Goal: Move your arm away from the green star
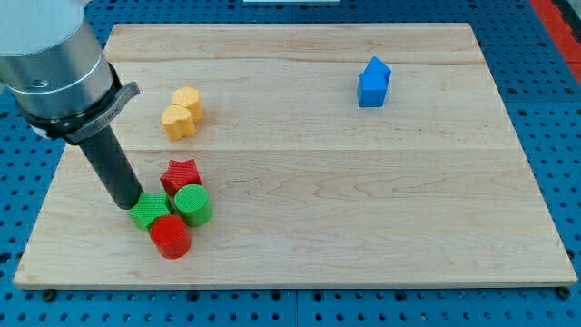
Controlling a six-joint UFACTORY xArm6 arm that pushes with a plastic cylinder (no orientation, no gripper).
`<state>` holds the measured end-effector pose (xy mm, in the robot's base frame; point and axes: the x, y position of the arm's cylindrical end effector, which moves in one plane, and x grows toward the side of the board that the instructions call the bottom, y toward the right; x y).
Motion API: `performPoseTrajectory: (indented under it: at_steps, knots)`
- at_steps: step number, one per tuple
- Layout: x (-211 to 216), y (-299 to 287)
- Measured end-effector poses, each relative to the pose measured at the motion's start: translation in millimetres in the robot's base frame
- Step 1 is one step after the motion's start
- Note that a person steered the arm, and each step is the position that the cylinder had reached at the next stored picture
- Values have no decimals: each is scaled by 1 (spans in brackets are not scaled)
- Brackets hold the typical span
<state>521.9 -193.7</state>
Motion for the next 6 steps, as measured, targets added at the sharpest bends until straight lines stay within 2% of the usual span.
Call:
performPoseTrajectory:
  at_steps: [5,6]
  knots:
    - [-26,2]
    - [-26,-39]
